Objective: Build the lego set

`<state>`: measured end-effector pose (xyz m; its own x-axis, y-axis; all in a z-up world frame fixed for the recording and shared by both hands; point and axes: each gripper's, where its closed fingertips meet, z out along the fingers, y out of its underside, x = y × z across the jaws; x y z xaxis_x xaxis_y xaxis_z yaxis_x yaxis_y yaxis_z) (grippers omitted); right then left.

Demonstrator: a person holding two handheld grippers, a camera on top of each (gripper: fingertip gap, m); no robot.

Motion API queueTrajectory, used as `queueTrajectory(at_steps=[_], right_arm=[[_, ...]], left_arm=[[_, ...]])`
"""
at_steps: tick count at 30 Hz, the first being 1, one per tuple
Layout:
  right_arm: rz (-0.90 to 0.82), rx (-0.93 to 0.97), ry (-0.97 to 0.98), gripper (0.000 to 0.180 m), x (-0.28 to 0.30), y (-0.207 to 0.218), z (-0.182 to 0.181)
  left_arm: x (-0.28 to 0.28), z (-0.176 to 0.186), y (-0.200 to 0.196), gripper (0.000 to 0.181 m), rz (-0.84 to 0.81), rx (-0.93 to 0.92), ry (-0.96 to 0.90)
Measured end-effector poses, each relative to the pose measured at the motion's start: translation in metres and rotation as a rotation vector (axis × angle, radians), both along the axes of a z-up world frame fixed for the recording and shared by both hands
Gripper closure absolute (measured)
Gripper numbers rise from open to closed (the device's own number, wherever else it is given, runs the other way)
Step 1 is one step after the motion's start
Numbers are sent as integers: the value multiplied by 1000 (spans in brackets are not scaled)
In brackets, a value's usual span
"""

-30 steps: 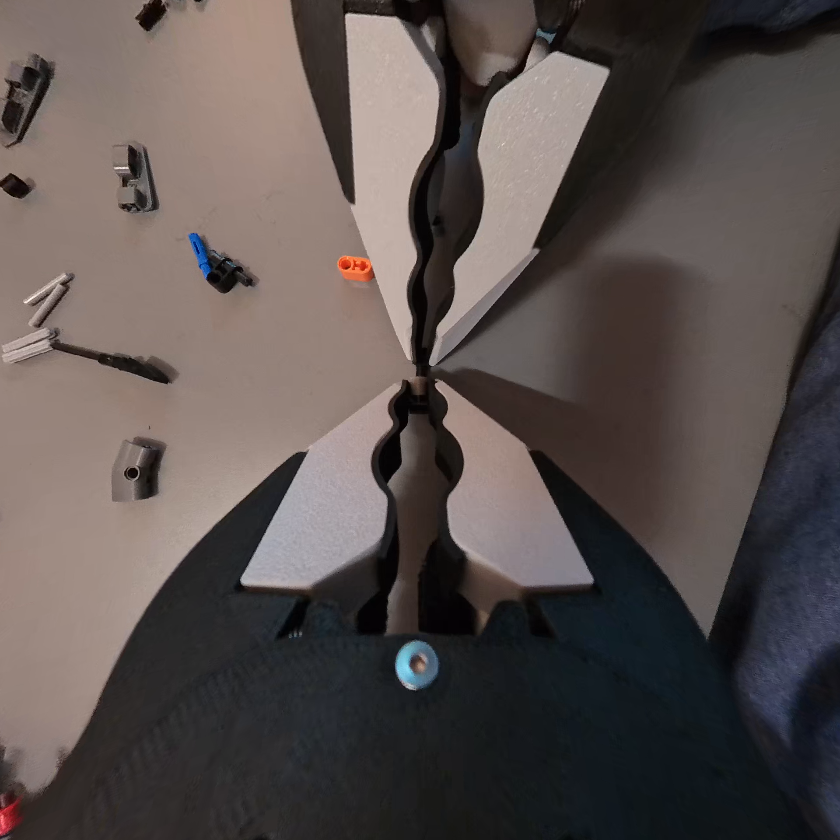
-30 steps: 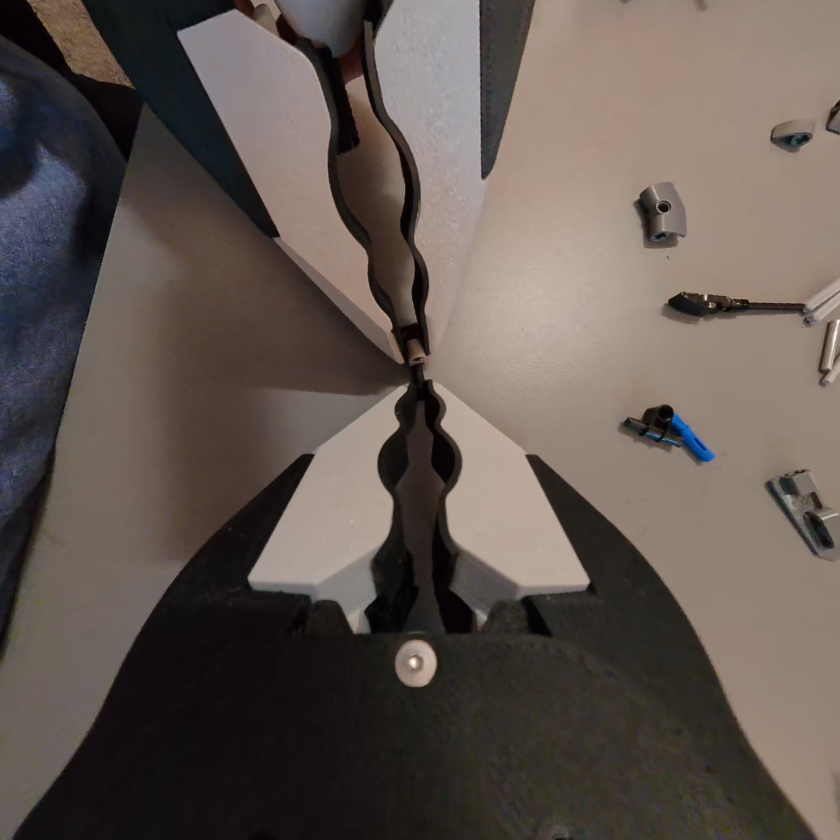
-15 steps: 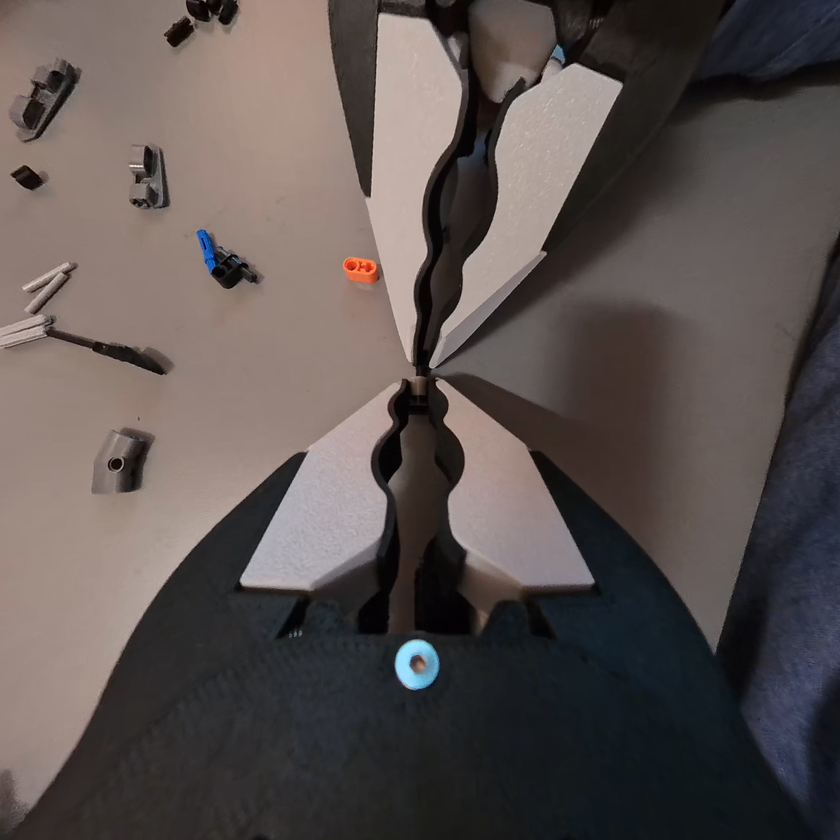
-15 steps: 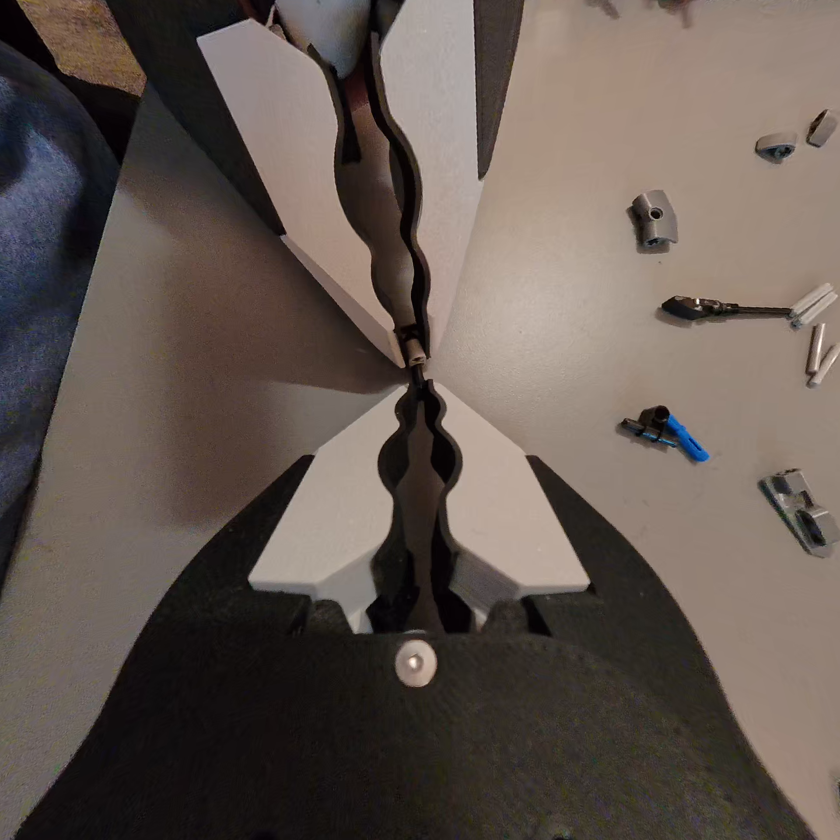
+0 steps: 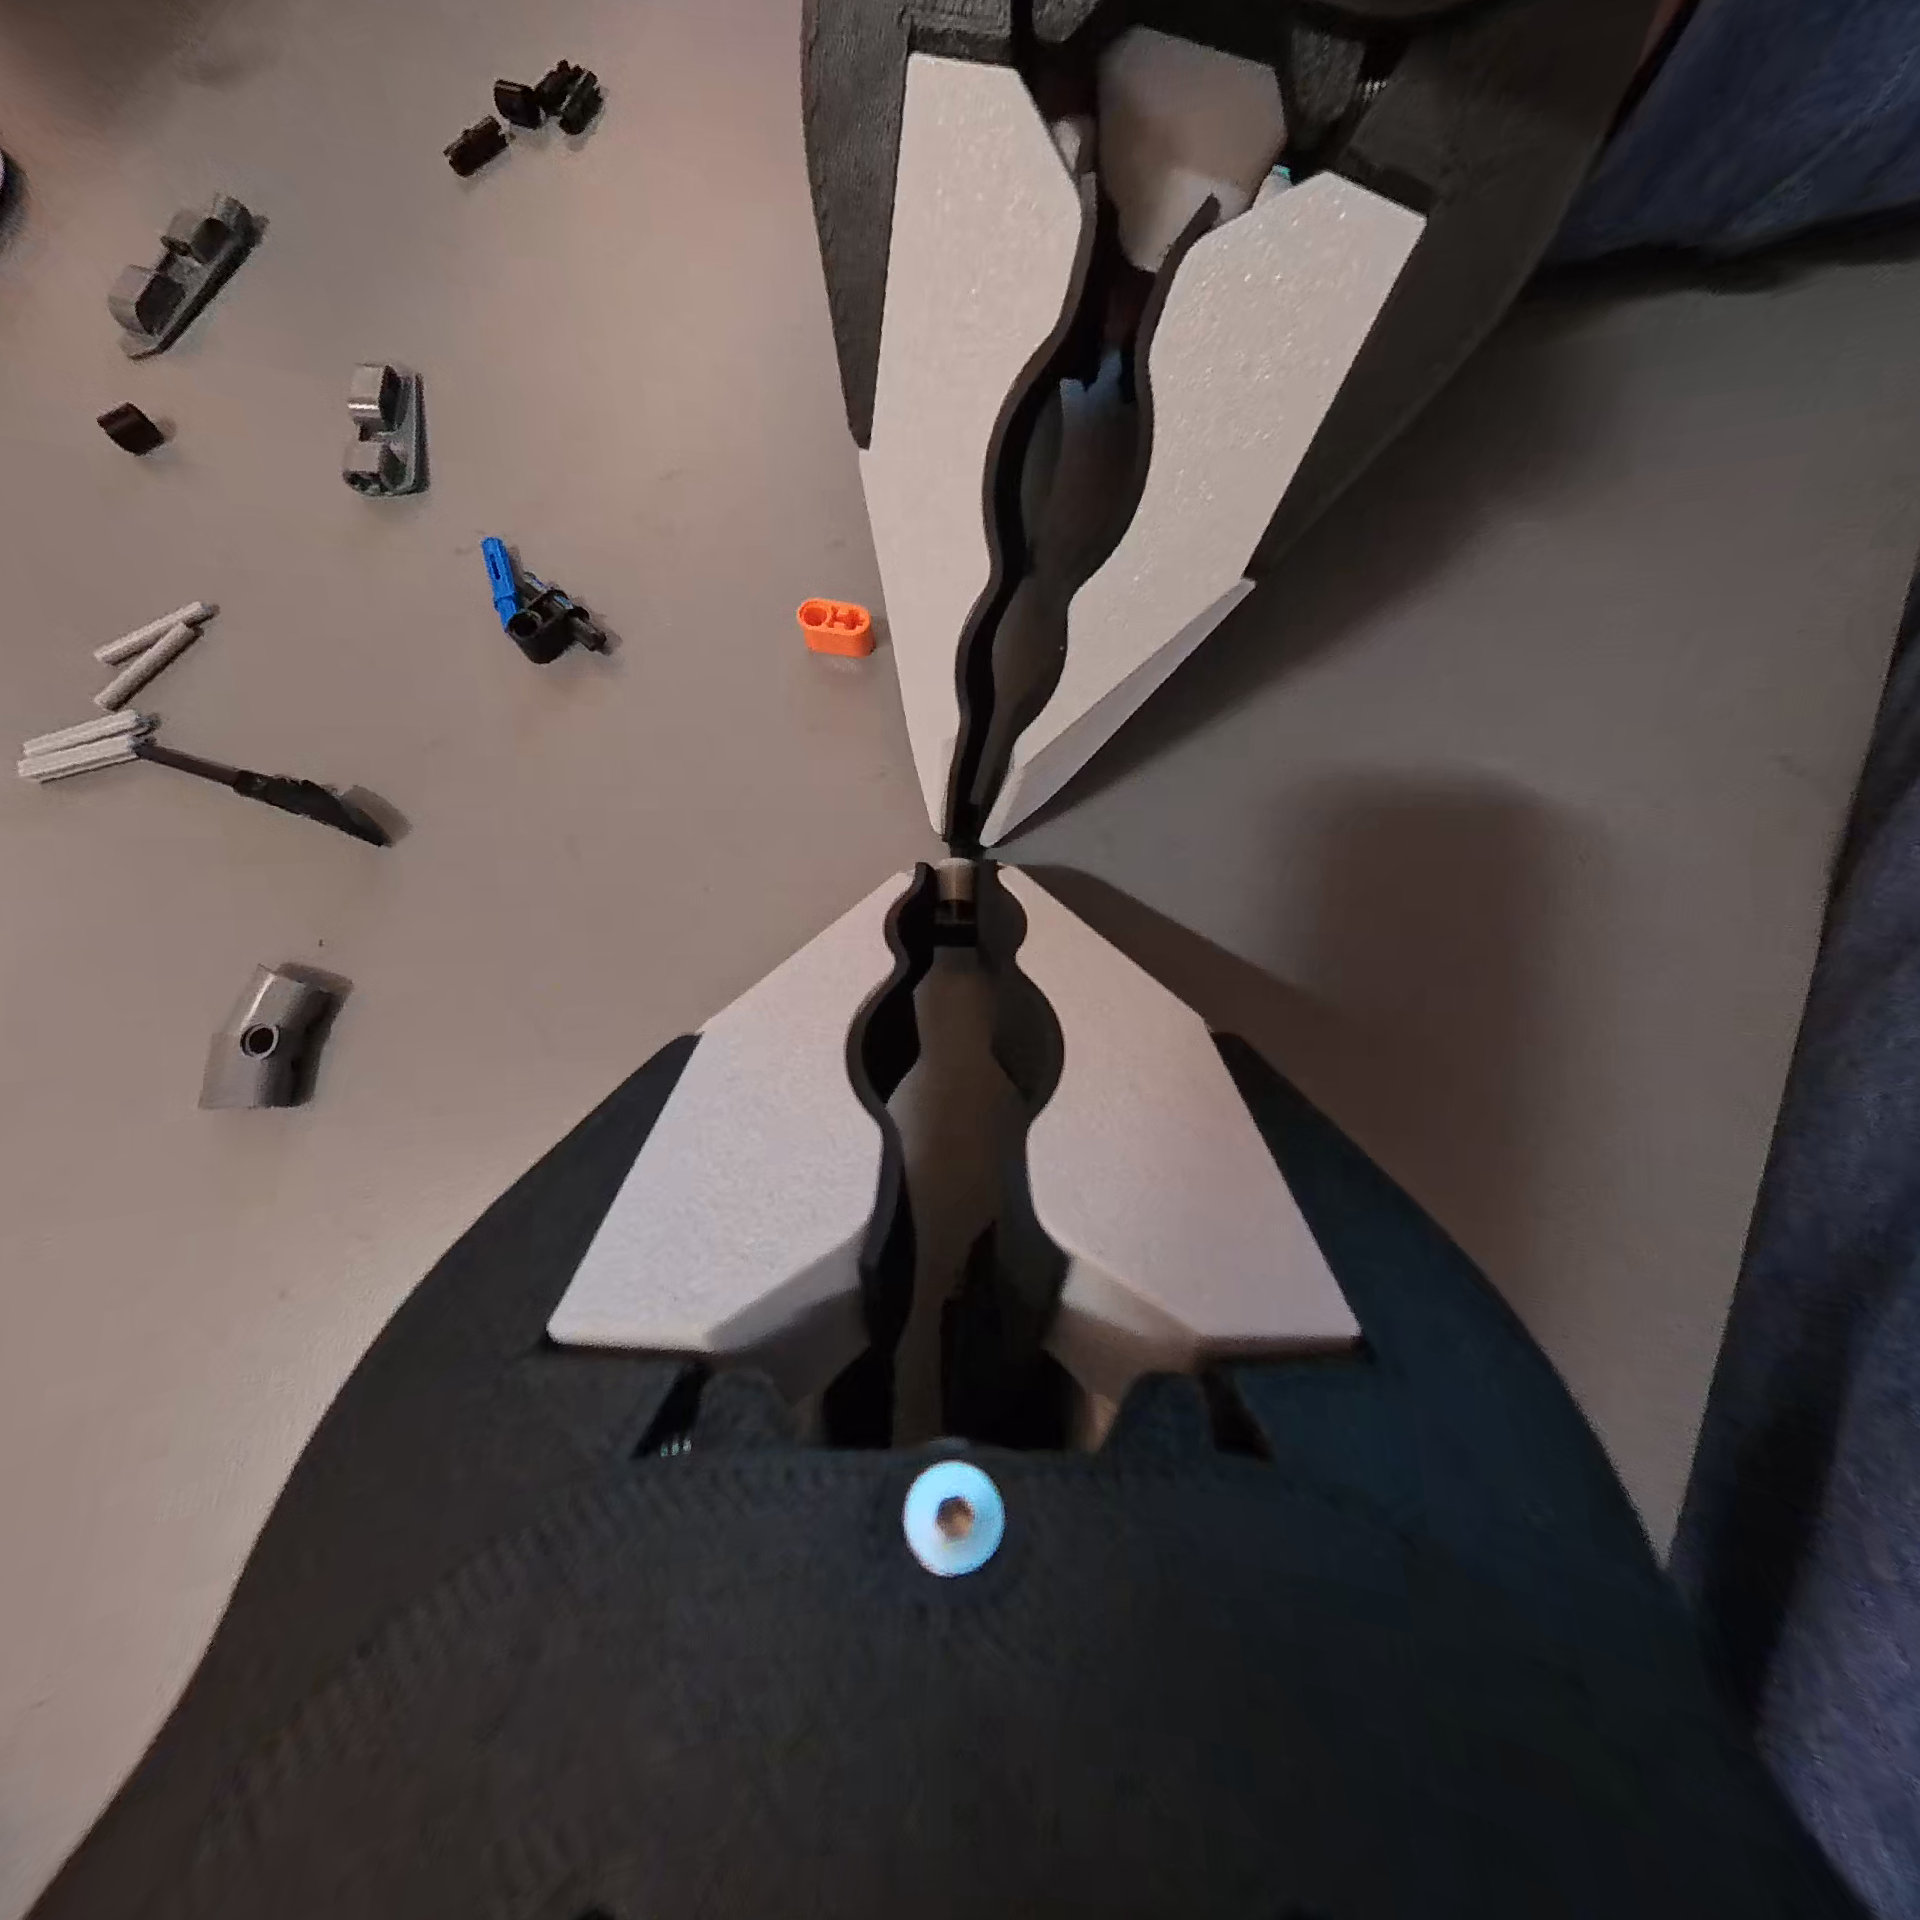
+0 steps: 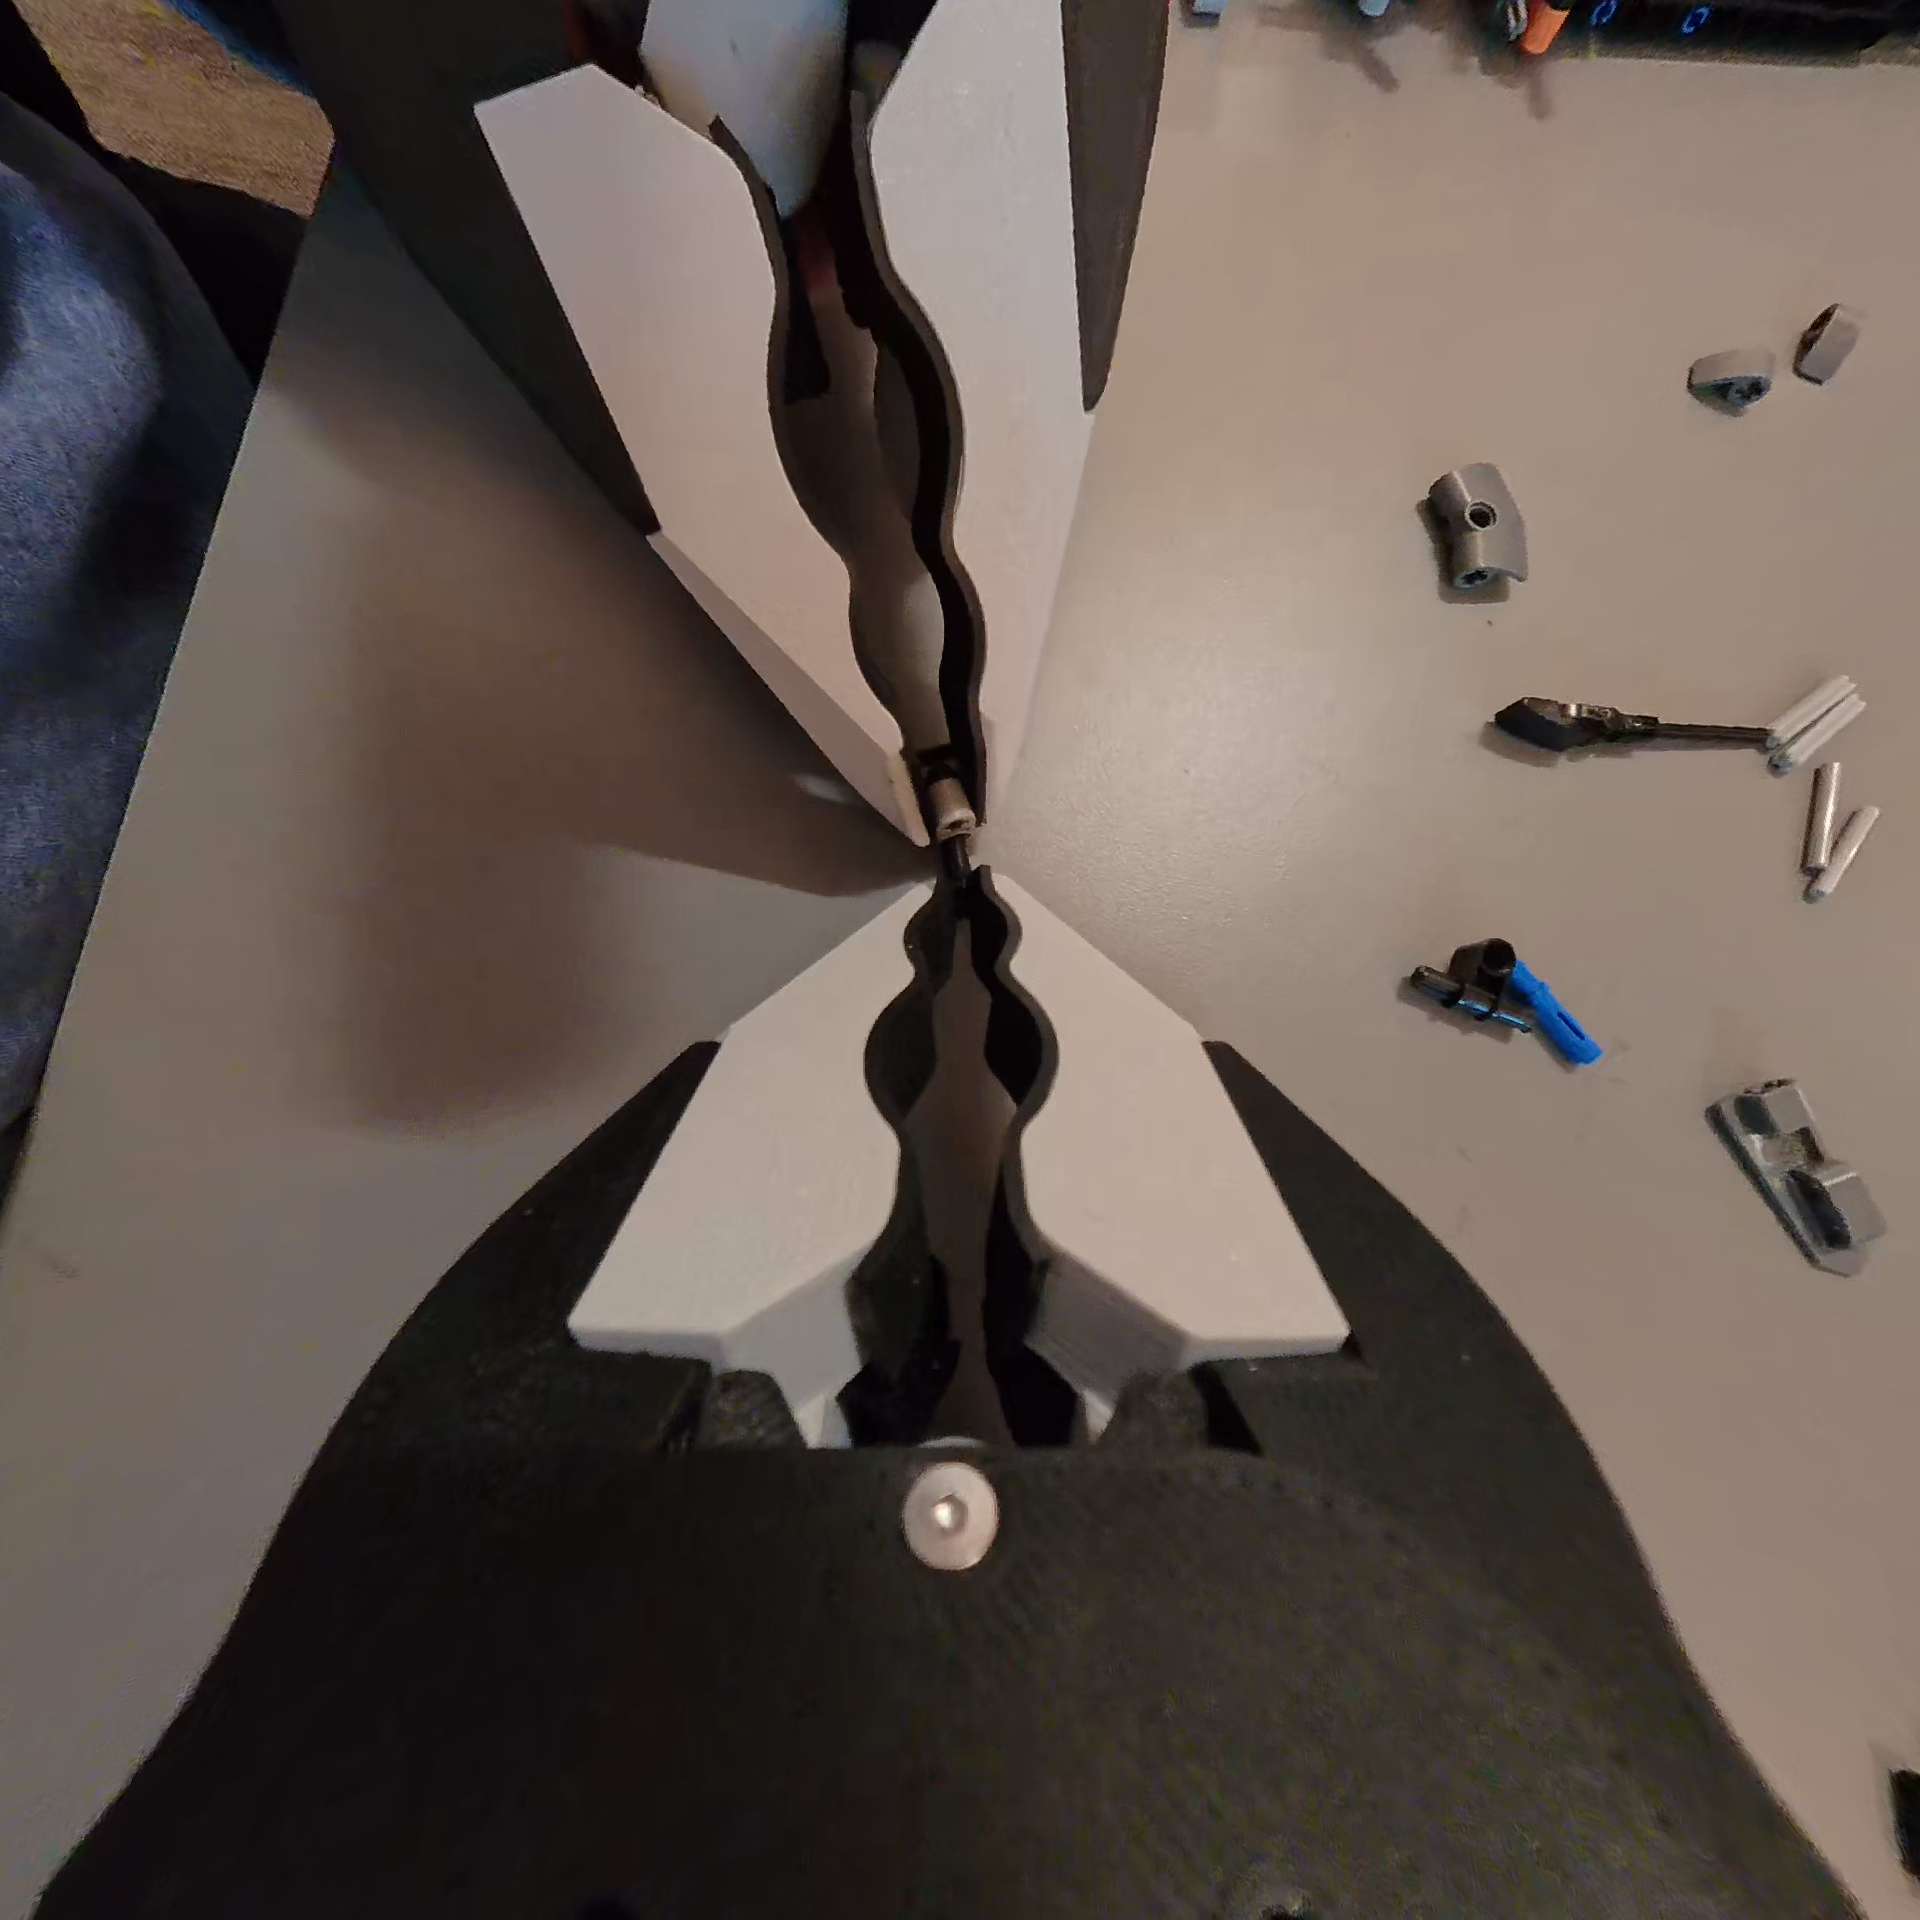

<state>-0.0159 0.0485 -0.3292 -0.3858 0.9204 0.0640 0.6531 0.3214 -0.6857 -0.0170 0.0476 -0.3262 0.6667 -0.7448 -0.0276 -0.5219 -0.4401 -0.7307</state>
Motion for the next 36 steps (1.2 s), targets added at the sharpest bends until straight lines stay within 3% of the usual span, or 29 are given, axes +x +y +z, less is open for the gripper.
queueTrajectory(at_steps=[26,36], right_arm=[[132,-57,-4,179,-2,-2,0],[91,-35,-14,180,-2,-2,0]], left_arm=[[-1,0,-1,175,-9,6,2],[0,0,0,175,2,5,4]])
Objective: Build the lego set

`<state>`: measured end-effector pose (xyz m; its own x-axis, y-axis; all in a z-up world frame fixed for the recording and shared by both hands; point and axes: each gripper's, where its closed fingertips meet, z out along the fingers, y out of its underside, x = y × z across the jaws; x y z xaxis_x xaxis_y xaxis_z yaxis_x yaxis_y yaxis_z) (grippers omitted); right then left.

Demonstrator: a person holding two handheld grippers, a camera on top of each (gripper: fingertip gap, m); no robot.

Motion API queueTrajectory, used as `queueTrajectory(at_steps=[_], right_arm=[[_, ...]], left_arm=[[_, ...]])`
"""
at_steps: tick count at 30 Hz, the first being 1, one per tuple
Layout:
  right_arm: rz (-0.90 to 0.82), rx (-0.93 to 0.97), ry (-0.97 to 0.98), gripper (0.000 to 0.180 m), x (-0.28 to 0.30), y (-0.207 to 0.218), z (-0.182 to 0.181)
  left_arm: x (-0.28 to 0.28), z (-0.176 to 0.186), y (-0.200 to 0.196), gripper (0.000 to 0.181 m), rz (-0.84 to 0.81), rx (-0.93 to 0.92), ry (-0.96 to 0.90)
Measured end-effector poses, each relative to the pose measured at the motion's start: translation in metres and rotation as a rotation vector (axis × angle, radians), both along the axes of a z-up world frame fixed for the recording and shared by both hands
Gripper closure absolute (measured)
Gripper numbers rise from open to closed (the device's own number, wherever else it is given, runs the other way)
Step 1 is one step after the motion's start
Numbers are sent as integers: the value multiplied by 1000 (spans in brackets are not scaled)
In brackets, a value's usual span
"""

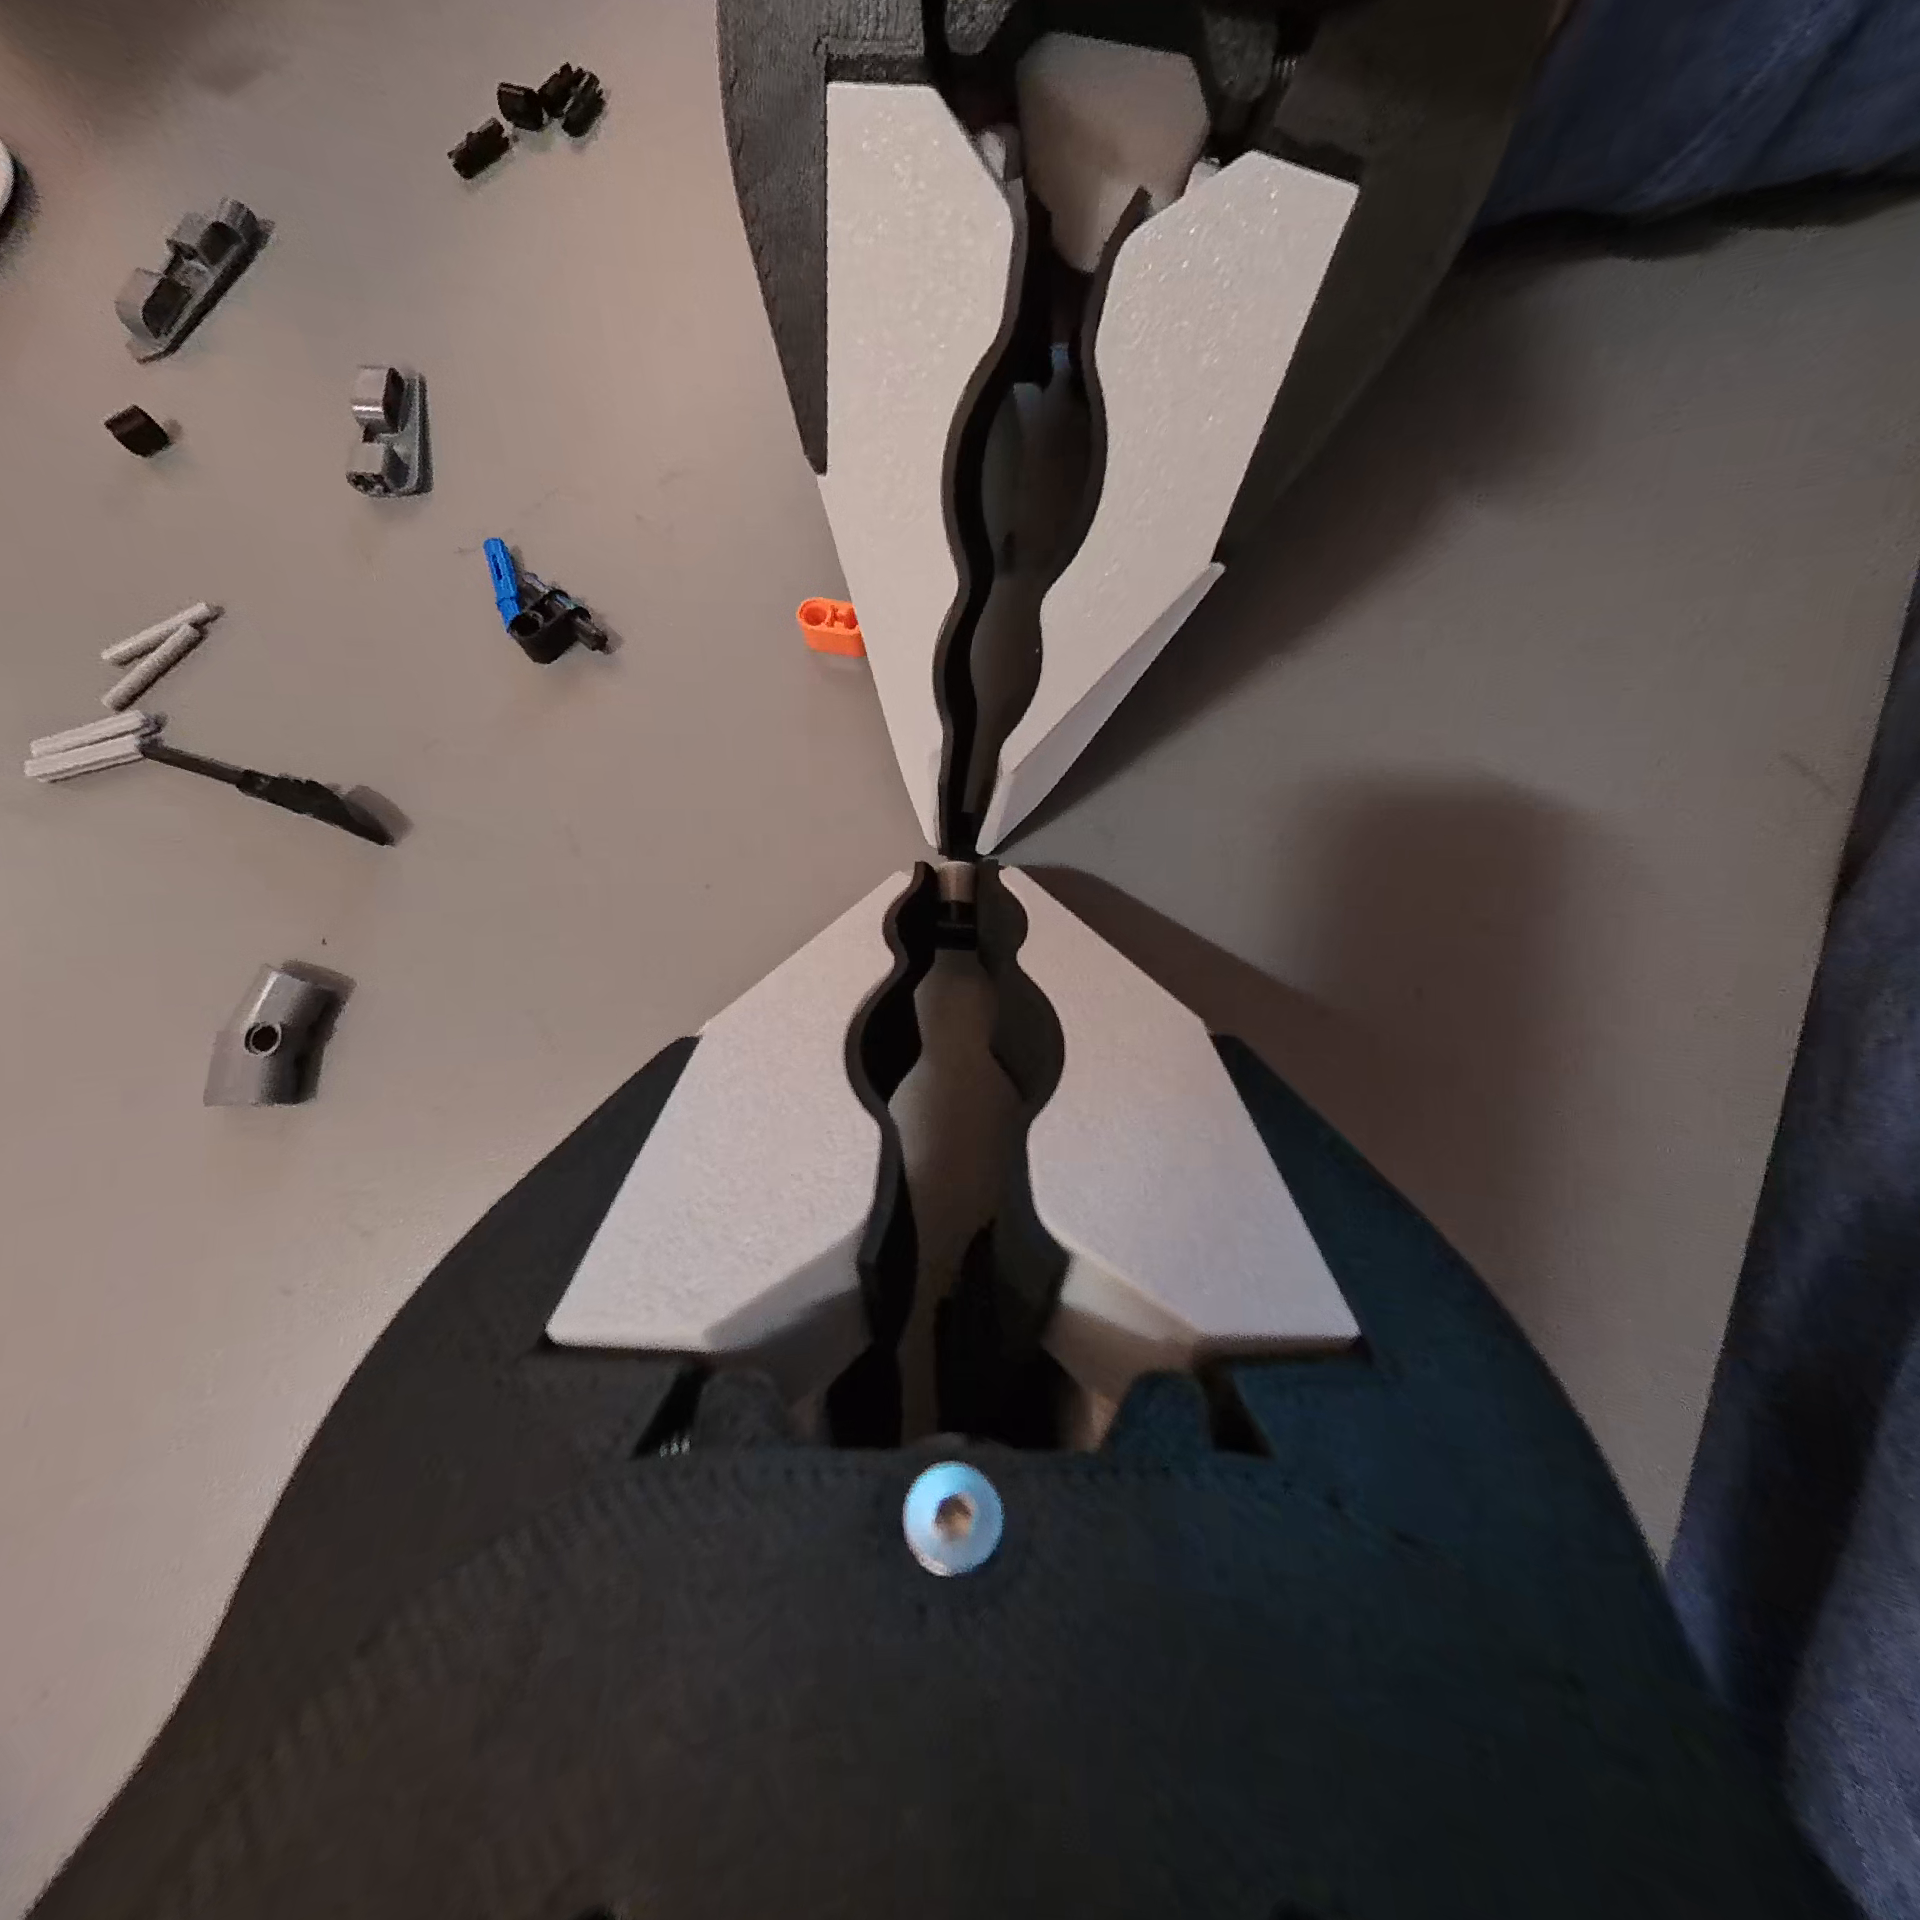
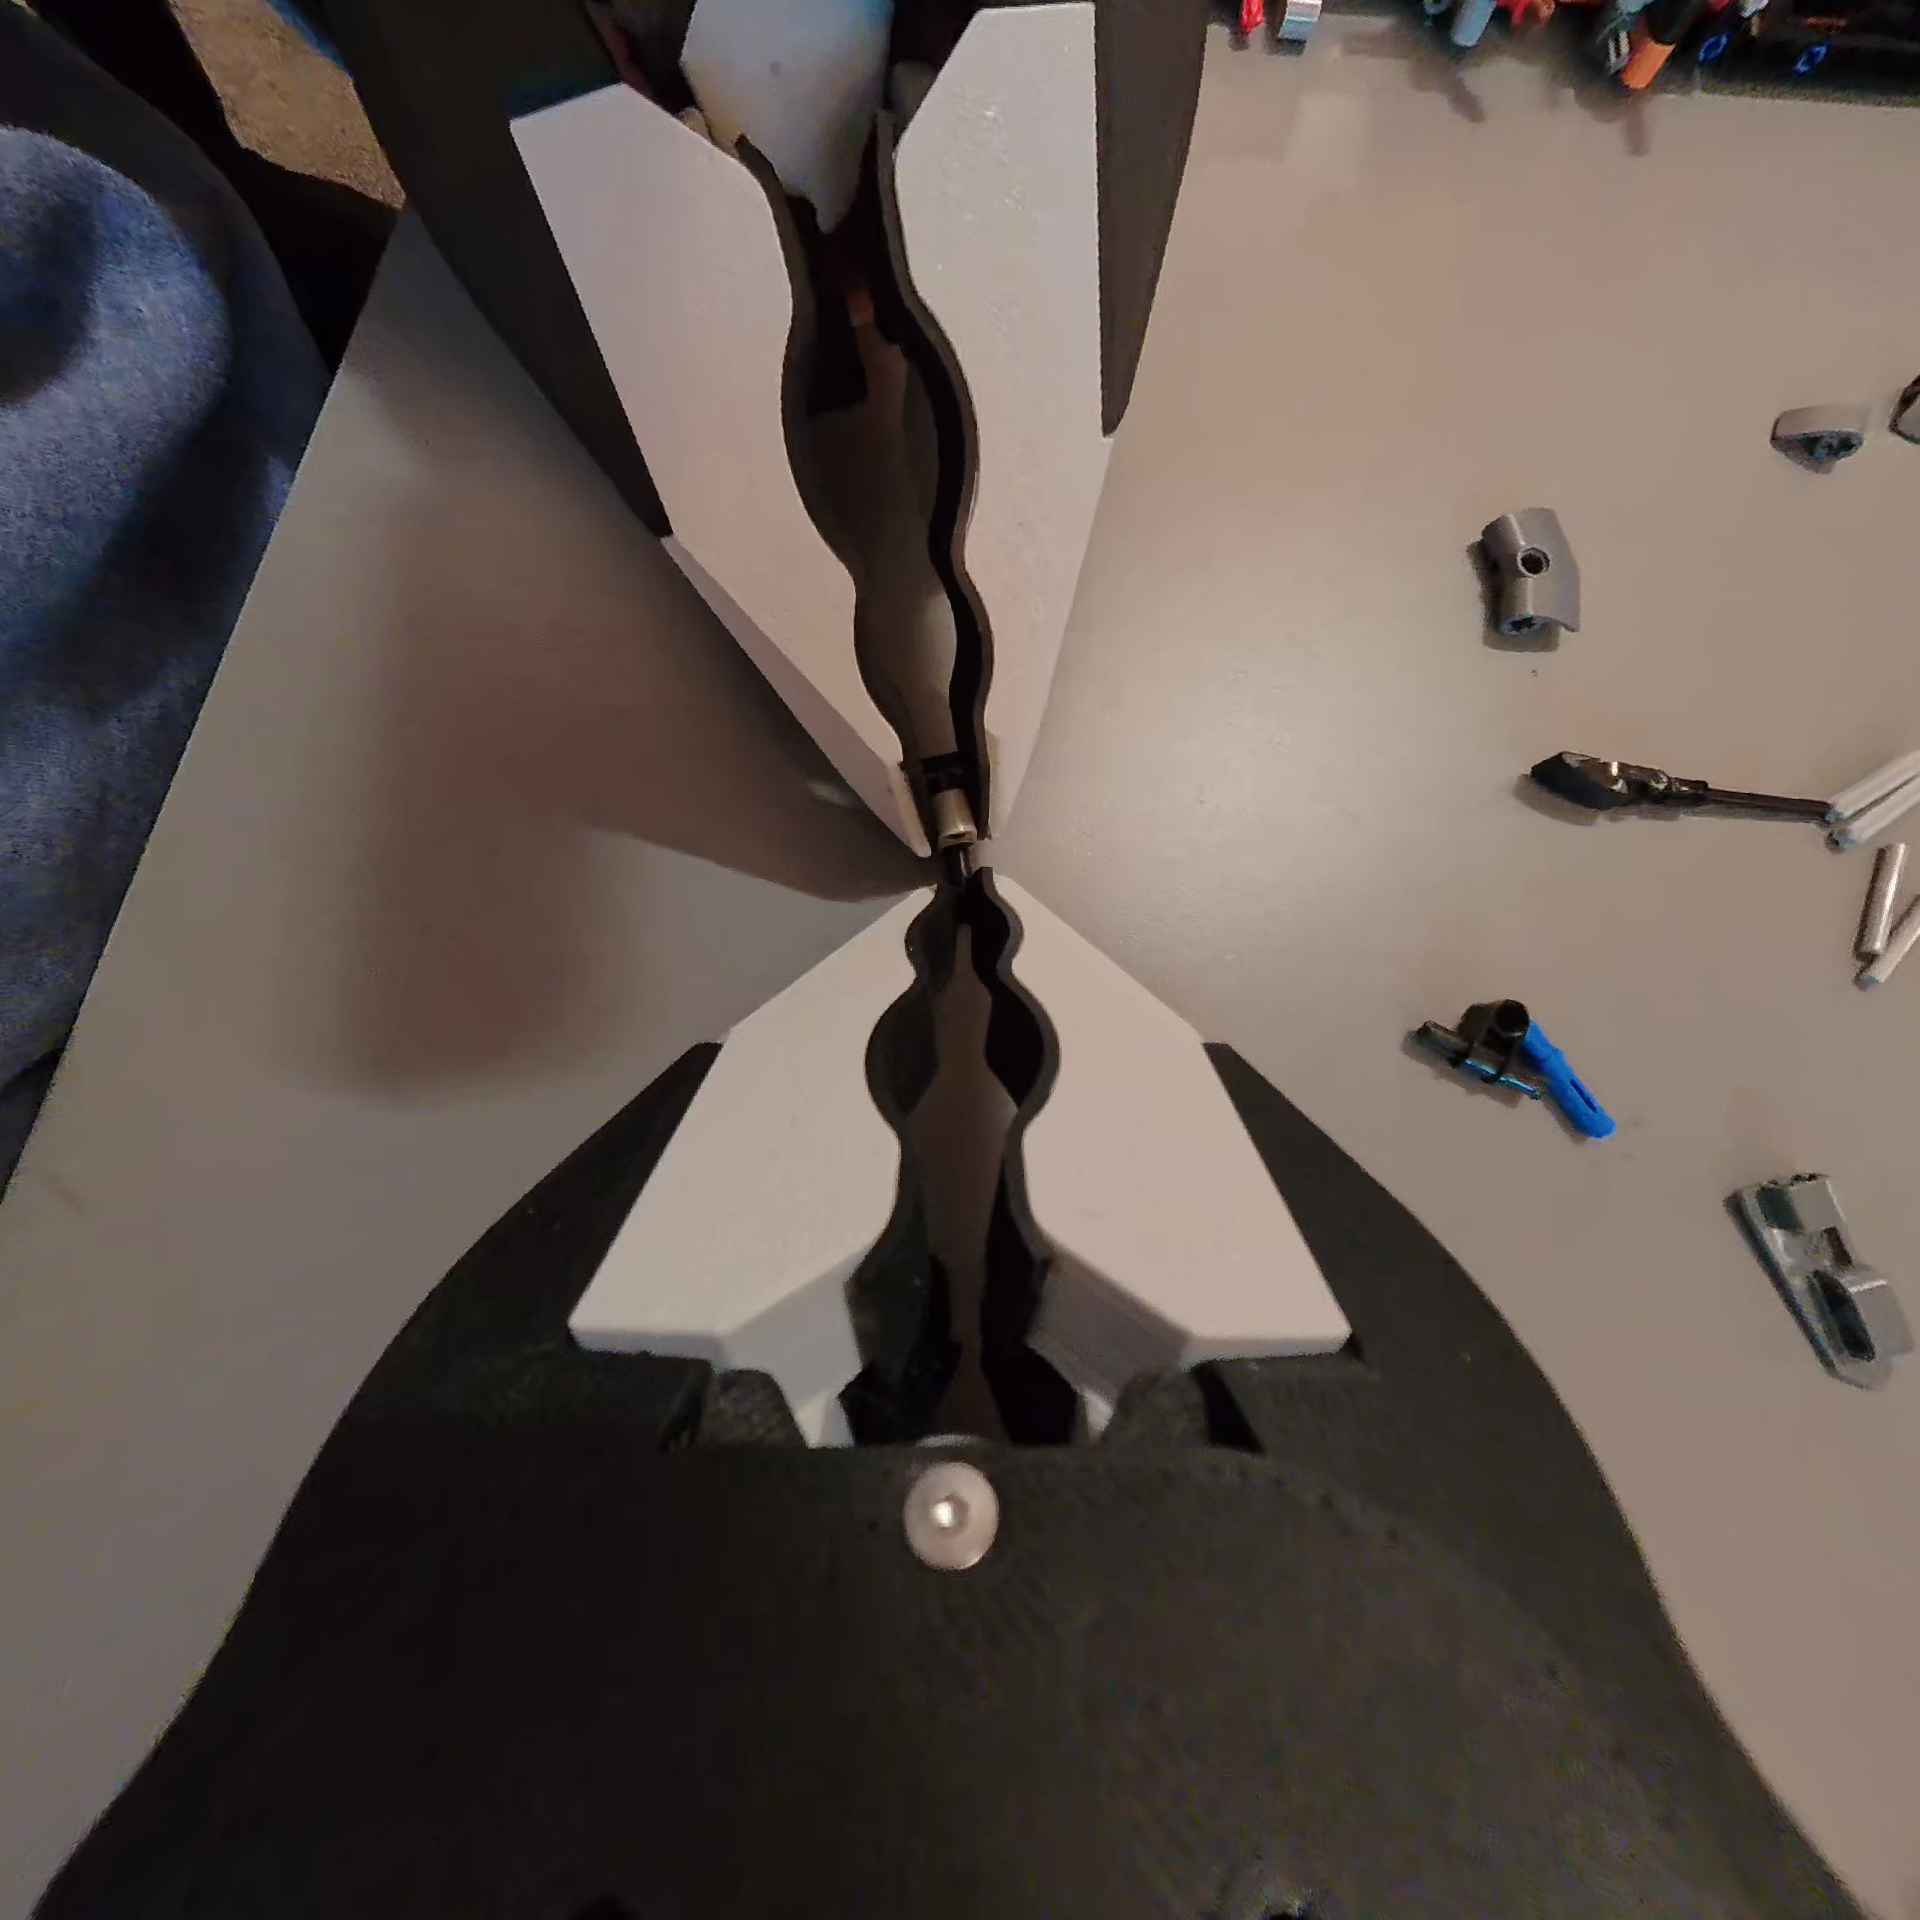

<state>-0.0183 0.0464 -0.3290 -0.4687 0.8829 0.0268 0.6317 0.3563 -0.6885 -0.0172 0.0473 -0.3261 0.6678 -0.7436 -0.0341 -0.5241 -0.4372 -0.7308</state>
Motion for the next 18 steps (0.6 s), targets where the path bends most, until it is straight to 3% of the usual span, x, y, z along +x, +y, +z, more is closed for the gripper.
queueTrajectory(at_steps=[10,18], right_arm=[[46,15,-7,179,-3,0,0],[-30,-28,-5,179,-3,-1,0]], left_arm=[[1,0,1,175,-51,-3,-2],[2,1,1,175,-29,5,-1]])
